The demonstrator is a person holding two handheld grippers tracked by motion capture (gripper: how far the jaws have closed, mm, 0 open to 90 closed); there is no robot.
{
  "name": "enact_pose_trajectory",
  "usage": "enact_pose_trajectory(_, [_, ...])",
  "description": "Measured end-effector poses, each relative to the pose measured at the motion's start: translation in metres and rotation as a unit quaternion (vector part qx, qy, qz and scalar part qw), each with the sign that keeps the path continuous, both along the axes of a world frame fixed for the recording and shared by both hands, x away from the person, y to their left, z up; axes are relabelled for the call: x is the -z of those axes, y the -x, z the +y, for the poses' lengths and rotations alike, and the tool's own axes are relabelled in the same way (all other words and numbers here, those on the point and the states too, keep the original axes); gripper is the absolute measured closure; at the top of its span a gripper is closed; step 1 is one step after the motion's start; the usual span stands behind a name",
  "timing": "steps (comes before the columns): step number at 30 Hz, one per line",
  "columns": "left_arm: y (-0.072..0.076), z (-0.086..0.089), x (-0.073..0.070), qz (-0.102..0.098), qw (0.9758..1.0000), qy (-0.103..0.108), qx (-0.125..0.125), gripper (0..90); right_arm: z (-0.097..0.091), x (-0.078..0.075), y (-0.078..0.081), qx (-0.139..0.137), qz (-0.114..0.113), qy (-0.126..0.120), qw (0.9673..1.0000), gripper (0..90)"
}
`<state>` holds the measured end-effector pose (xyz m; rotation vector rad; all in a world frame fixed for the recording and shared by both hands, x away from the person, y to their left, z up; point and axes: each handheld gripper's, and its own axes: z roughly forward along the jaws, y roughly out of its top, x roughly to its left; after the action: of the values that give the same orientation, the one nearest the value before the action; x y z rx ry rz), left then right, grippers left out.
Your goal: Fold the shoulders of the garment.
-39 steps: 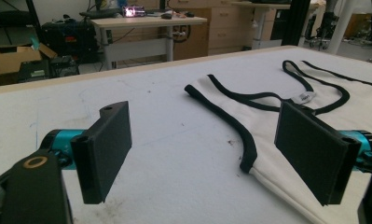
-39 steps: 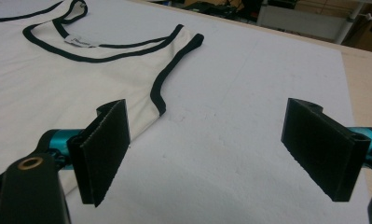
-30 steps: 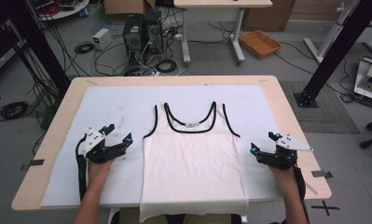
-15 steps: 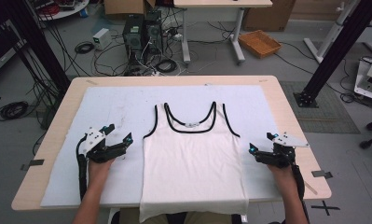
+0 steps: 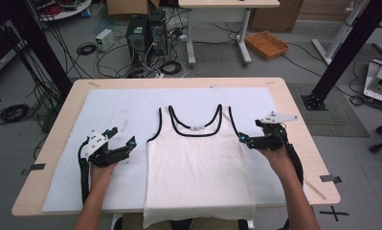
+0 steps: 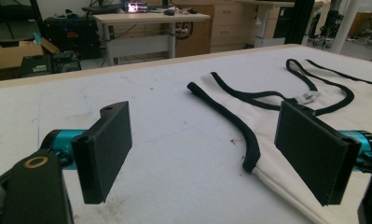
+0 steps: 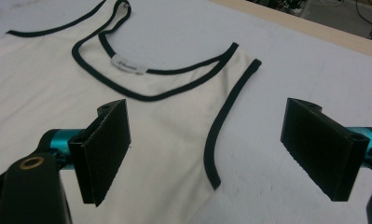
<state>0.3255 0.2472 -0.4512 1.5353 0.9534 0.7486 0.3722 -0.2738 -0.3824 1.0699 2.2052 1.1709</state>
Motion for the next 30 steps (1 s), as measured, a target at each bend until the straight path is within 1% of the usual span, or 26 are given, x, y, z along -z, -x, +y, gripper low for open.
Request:
enact_pose_trajectory(1, [0.000,0.000,0.000,0.001,1.0000,-0.001,0.000,19.0,0.002,-0.003,-0.004,0.001,0.005,-0.001,1.0000,15.5])
enact_pose_trajectory(5, [-0.001,0.000,0.000,0.005,1.0000,0.004,-0.002,19.0,0.014,-0.013,-0.024,-0.005,0.014,0.010,0.9998,15.5])
enact_pose_trajectory(6, [-0.001,0.000,0.000,0.005,1.0000,0.004,-0.002,19.0,0.014,-0.013,-0.024,-0.005,0.014,0.010,0.9998,15.5])
enact_pose_trajectory(7, [-0.001,0.000,0.000,0.007,1.0000,0.003,-0.003,19.0,0.023,-0.018,-0.041,0.000,0.025,0.023,0.9994,15.5])
enact_pose_trajectory(9, [-0.002,0.000,0.000,0.008,1.0000,0.003,-0.005,19.0,0.028,-0.019,-0.053,0.008,0.034,0.031,0.9989,15.8])
enact_pose_trajectory(11, [-0.002,0.000,0.000,0.009,0.9999,0.003,-0.005,19.0,0.032,-0.017,-0.063,0.009,0.038,0.029,0.9988,18.7])
enact_pose_trajectory(13, [-0.002,0.000,0.000,0.011,0.9999,0.003,-0.004,19.0,0.036,-0.014,-0.072,0.017,0.040,0.039,0.9983,18.7])
enact_pose_trajectory(16, [-0.002,0.000,0.000,0.011,0.9999,0.003,-0.004,19.0,0.038,-0.012,-0.076,0.022,0.042,0.041,0.9980,18.7])
enact_pose_trajectory(17, [-0.002,0.000,0.000,0.009,0.9999,0.004,-0.005,19.0,0.044,-0.005,-0.088,0.036,0.047,0.053,0.9968,19.0])
enact_pose_trajectory(18, [-0.002,0.000,0.000,0.009,0.9999,0.001,-0.005,19.0,0.045,-0.002,-0.092,0.042,0.048,0.059,0.9962,20.3])
enact_pose_trajectory(19, [-0.002,0.000,0.000,0.010,0.9999,0.002,-0.004,19.0,0.045,0.001,-0.097,0.047,0.049,0.061,0.9958,23.4])
enact_pose_trajectory(21, [-0.002,0.000,0.000,0.010,0.9999,0.001,-0.005,19.0,0.046,0.008,-0.106,0.059,0.054,0.058,0.9951,25.2])
enact_pose_trajectory(23, [-0.002,0.000,0.000,0.010,0.9999,0.002,-0.005,19.0,0.045,0.015,-0.115,0.067,0.065,0.041,0.9948,25.8])
enact_pose_trajectory(24, [-0.002,0.000,0.000,0.010,0.9999,0.001,-0.005,19.0,0.046,0.018,-0.119,0.071,0.067,0.038,0.9945,25.9])
enact_pose_trajectory(26, [-0.002,0.000,0.000,0.011,0.9999,0.001,-0.004,19.0,0.047,0.025,-0.127,0.075,0.073,0.047,0.9934,29.4])
enact_pose_trajectory(29, [-0.002,-0.001,0.000,0.010,0.9999,-0.003,-0.004,19.0,0.050,0.033,-0.139,0.081,0.089,0.054,0.9913,29.7])
enact_pose_trajectory(30, [-0.002,-0.001,0.000,0.010,0.9999,-0.003,-0.005,19.0,0.051,0.035,-0.143,0.082,0.089,0.059,0.9909,30.1])
